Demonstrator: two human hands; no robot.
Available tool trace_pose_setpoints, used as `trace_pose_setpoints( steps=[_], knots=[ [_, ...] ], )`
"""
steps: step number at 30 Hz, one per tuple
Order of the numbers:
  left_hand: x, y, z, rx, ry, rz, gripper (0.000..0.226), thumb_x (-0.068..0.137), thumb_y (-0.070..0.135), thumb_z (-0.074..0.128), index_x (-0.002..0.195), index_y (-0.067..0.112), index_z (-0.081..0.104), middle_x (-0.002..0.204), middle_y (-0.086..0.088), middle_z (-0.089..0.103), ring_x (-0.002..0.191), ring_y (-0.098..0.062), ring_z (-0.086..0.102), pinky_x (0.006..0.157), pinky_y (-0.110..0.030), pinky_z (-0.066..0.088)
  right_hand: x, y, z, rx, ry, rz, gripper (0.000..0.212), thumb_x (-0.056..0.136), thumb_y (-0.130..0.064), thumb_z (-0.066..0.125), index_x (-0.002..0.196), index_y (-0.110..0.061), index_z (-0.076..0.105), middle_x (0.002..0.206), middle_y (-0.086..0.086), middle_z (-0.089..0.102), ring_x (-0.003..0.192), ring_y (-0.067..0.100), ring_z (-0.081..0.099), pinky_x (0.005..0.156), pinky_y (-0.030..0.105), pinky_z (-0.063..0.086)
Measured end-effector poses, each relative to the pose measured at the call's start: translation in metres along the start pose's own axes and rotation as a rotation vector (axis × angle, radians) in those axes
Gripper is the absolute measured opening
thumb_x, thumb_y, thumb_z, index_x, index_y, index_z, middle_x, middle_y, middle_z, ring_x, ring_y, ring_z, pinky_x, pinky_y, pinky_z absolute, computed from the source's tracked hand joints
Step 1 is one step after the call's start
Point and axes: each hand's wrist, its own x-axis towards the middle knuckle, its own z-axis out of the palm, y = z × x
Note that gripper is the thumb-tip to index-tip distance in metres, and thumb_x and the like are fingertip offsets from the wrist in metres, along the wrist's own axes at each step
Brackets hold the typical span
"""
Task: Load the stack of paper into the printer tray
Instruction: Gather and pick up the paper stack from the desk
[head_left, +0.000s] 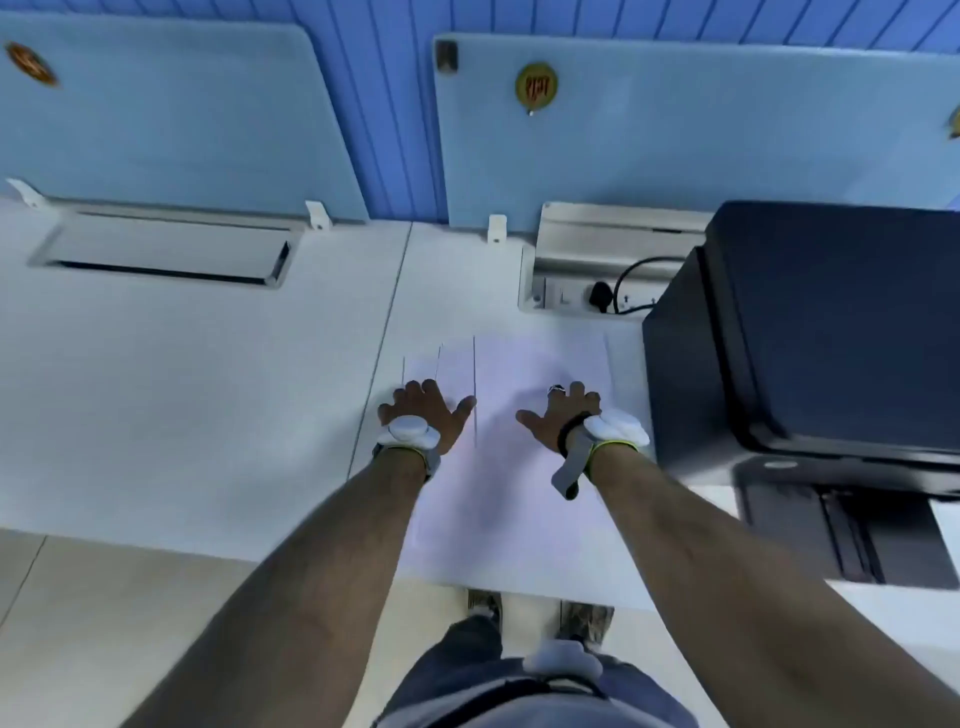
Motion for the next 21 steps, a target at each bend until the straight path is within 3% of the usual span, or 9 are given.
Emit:
trace_pose_setpoints(
  steps=[4,7,9,13,18,21],
  knots=[
    [0.001,0.0,0.009,-0.113,0.034,-0.06,0.073,0.087,0.062,0.046,0.131,0.003,0.037,0.133,-0.019,0.042,0.121,-0.039,0.04,0.086,-0.048,0.043,0.003,0.001,0.017,-0.086,-0.022,0.04,0.087,0.087,-0.066,0.039,0.151,-0.015,0.009,0.157,0.019,0.007,0.145,0.04,0.003,0.116,0.058,0.016],
    [0.002,0.002,0.012,-0.335,0.069,-0.143,0.073,0.086,0.053,0.053,0.135,0.004,0.033,0.135,-0.019,0.039,0.124,-0.038,0.037,0.091,-0.051,0.044,-0.003,-0.004,0.027,-0.047,0.075,0.036,0.083,0.083,-0.062,0.047,0.147,-0.015,0.022,0.148,0.016,0.022,0.135,0.04,0.023,0.102,0.054,0.033],
    [0.003,0.004,0.014,-0.467,0.133,-0.231,0.069,0.083,0.046,0.06,0.13,0.002,0.036,0.131,-0.02,0.042,0.121,-0.038,0.039,0.091,-0.048,0.04,-0.007,-0.007,0.025,0.001,0.174,0.067,0.076,0.081,-0.06,0.05,0.141,-0.017,0.031,0.14,0.012,0.03,0.125,0.035,0.032,0.093,0.05,0.036],
    [-0.002,0.018,0.012,-0.584,0.201,-0.322,0.056,0.078,0.032,0.068,0.114,-0.002,0.043,0.118,-0.022,0.049,0.11,-0.038,0.044,0.093,-0.041,0.031,-0.015,-0.006,0.029,0.048,0.099,0.12,0.085,0.082,-0.057,0.054,0.148,-0.017,0.017,0.151,0.014,0.017,0.139,0.037,0.014,0.104,0.054,0.035],
    [-0.003,0.024,0.011,-0.785,0.099,-0.356,0.061,0.077,0.027,0.07,0.122,0.0,0.038,0.123,-0.02,0.045,0.106,-0.041,0.053,0.09,-0.044,0.046,-0.024,-0.013,0.037,0.064,0.135,0.079,0.078,0.082,-0.054,0.055,0.145,-0.02,0.024,0.148,0.012,0.022,0.134,0.034,0.022,0.096,0.048,0.038],
    [0.0,0.026,0.009,-0.831,-0.018,-0.335,0.051,0.082,0.022,0.062,0.121,0.0,0.038,0.122,-0.02,0.053,0.104,-0.038,0.057,0.086,-0.039,0.05,-0.028,-0.016,0.037,0.065,0.176,0.03,0.072,0.083,-0.051,0.054,0.142,-0.018,0.031,0.145,0.012,0.029,0.13,0.035,0.029,0.095,0.045,0.039]
  ],
)
